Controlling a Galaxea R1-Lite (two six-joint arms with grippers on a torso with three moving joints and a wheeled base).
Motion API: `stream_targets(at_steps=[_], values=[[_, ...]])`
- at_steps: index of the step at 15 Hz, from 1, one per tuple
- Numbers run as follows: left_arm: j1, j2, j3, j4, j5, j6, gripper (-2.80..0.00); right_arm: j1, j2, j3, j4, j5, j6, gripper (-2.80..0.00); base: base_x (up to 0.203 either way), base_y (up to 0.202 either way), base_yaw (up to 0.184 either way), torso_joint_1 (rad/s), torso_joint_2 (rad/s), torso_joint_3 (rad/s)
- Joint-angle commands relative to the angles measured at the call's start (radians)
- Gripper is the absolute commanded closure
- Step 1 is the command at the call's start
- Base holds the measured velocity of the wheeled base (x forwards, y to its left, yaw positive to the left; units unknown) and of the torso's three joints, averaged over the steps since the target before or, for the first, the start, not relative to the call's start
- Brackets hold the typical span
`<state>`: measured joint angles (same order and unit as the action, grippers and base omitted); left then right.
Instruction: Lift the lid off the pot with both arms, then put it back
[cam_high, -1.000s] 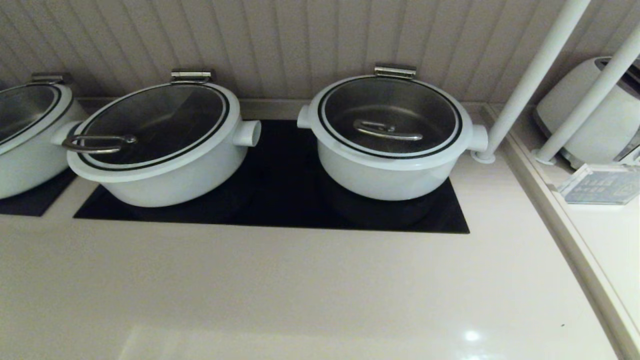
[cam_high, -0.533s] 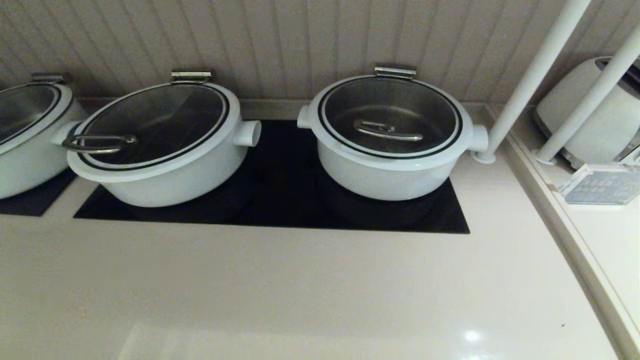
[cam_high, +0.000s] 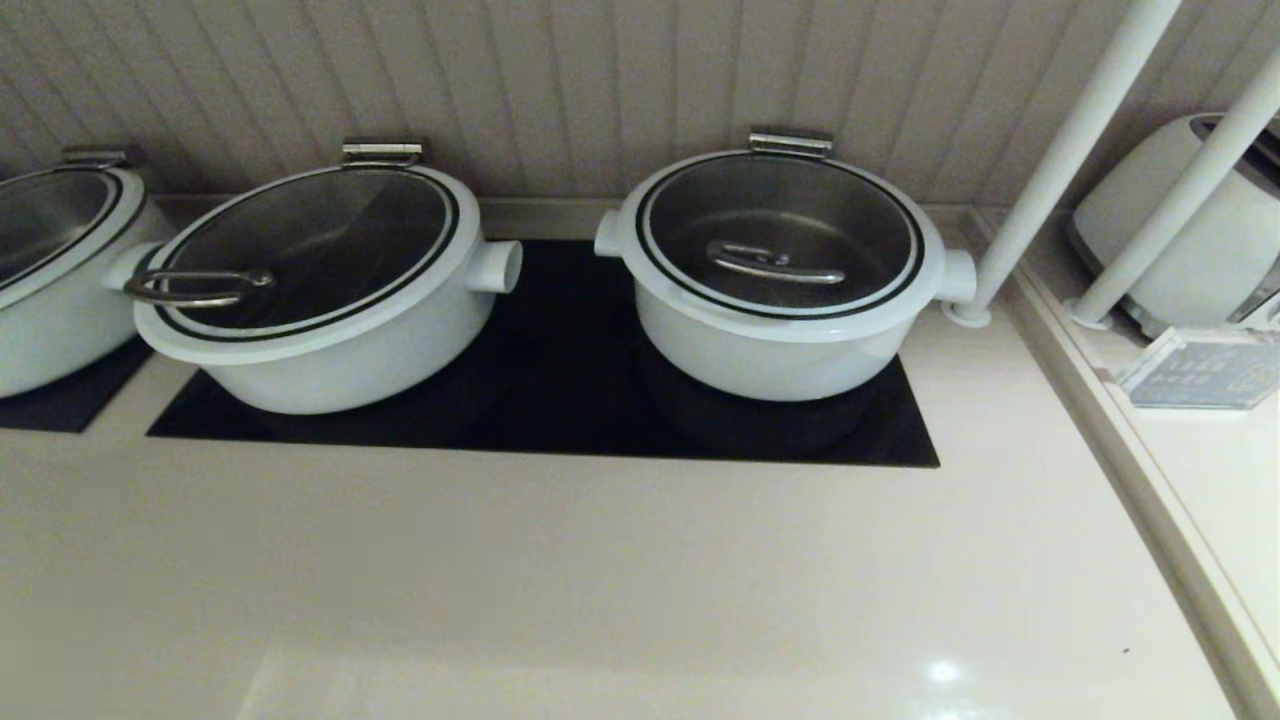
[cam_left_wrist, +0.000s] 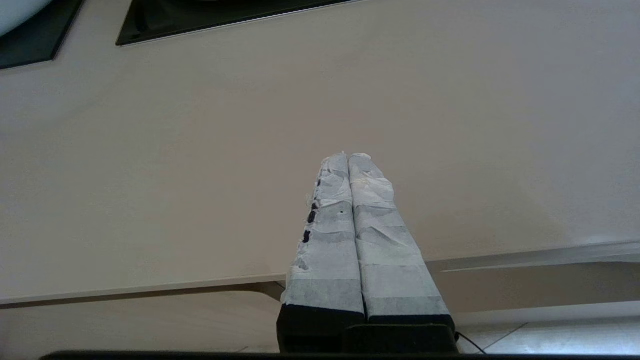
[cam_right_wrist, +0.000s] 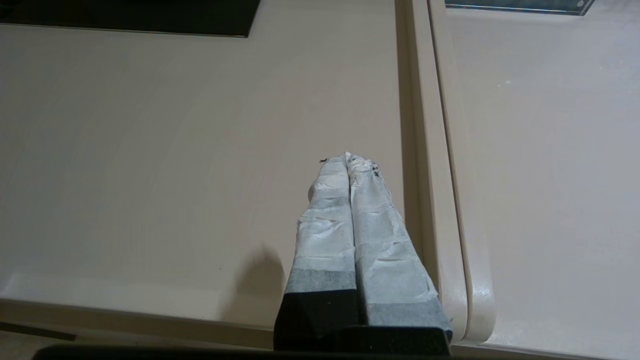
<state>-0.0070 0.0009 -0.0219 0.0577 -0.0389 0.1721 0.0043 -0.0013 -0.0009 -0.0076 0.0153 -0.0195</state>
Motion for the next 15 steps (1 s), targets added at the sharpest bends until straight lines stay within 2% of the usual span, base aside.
stream_targets(at_steps=[1,7,9,15], values=[[0.001,0.001,0.000,0.001,-0.001,0.003,0.00,0.000,0.001,0.001,0.000,0.001,0.000,0.00,0.000,0.000,0.000,0.000,0.00,0.000],[0.001,0.001,0.000,-0.001,-0.001,0.008,0.00,0.000,0.001,0.001,-0.002,0.000,0.004,0.00,0.000,0.000,0.000,0.000,0.00,0.000],[0.001,0.001,0.000,-0.001,-0.001,0.017,0.00,0.000,0.001,0.001,0.000,-0.030,0.006,0.00,0.000,0.000,0.000,0.000,0.00,0.000],[-0.001,0.001,0.000,-0.001,-0.001,0.020,0.00,0.000,0.001,0.001,-0.003,-0.035,0.046,0.00,0.000,0.000,0.000,0.000,0.00,0.000]])
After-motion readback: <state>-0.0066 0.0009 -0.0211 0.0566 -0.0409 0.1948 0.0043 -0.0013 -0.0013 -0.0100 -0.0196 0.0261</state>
